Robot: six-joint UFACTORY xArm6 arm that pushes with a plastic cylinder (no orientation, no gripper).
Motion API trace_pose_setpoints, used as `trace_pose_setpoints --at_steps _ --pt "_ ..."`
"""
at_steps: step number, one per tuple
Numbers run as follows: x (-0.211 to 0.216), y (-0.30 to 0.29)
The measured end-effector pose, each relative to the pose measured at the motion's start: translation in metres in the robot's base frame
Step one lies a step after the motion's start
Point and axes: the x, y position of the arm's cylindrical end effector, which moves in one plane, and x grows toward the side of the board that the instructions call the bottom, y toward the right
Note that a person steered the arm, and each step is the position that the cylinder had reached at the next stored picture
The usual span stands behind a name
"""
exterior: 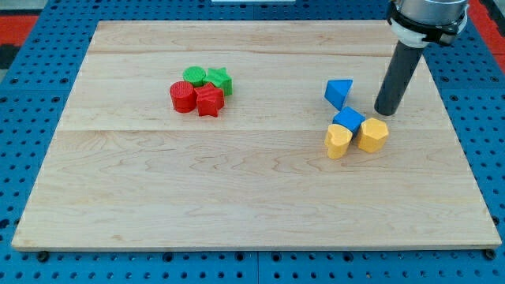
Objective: Move yellow blocks and blue blocks to left side of the board
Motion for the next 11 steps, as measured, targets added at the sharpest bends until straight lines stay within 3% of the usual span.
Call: trace_pose_setpoints --at_steps 1,3,6,7,9,10,11 --pt "0.025 0.034" --pt "0.066 0.028" --pt "0.016 -0.098" --pt "0.016 -0.048" --pt "-0.036 -0.055" --pt "-0.061 -0.028" --pt "-0.068 -0.066"
